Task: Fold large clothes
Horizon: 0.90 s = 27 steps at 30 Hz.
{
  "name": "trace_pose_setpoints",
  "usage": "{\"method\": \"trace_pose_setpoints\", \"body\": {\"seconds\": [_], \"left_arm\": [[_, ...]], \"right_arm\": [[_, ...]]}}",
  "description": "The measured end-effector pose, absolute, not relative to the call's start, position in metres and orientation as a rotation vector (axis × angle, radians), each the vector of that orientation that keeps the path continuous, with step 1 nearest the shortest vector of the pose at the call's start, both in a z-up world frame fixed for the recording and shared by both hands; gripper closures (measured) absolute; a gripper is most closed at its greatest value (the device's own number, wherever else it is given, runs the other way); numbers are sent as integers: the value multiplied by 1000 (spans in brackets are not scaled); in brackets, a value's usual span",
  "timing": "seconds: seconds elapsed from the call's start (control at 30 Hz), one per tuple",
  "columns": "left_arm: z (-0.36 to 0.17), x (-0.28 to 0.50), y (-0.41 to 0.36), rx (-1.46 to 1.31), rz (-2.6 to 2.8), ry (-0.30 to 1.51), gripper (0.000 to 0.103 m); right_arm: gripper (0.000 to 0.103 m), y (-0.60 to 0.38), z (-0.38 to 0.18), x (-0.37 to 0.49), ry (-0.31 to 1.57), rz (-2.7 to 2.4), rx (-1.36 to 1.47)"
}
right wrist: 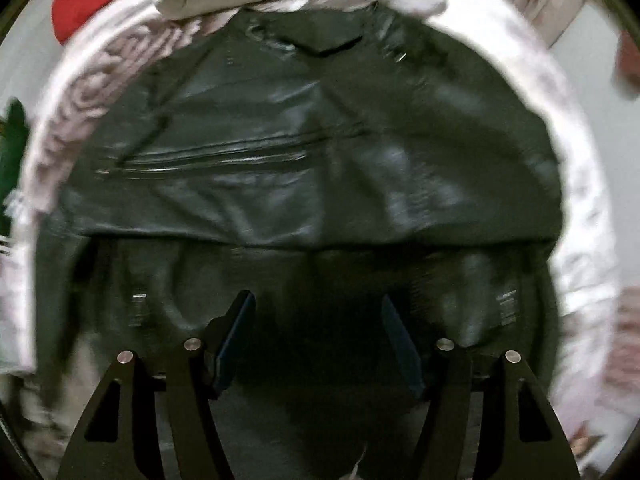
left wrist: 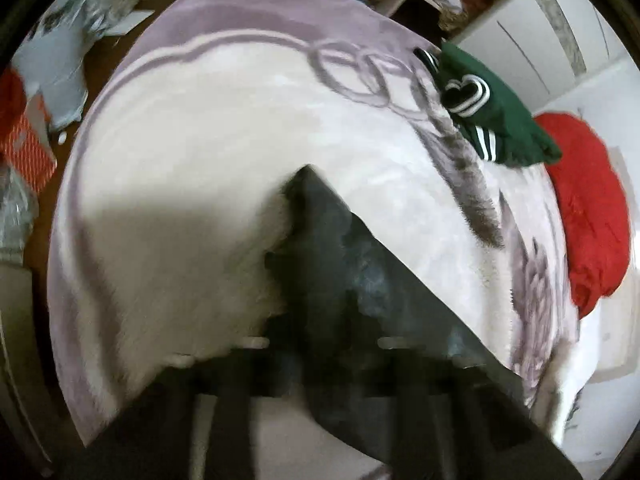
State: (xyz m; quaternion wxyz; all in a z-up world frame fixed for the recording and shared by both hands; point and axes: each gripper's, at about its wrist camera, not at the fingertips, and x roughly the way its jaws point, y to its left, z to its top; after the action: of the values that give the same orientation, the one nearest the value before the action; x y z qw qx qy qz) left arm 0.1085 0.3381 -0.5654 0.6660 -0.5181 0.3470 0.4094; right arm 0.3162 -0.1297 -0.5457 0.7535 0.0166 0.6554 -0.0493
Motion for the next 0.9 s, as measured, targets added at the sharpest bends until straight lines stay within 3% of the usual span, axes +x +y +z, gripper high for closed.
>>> {"method": "trace_pose_setpoints", "body": {"seconds": [0.07,0.23,0.4,0.67,0.9], "left_arm": [[-557,121,344,-1112,889,789,93],[-493,158,331,-814,828,785,95],[-411,202,284,-531,720,732,96],[-321,292,139,-242,422,681,97],[-324,364,-58,-157,30,733,97]], "right_arm": [[24,-125,-548,319,1414,-171,-103],[23,-118,-551,339,1317,-238,-331],[23,-131,-544,361,1279,-250,-339],[23,-199,-521,367,1327,-162,-43],[23,-339,-506,331,1380,-198,277]]}}
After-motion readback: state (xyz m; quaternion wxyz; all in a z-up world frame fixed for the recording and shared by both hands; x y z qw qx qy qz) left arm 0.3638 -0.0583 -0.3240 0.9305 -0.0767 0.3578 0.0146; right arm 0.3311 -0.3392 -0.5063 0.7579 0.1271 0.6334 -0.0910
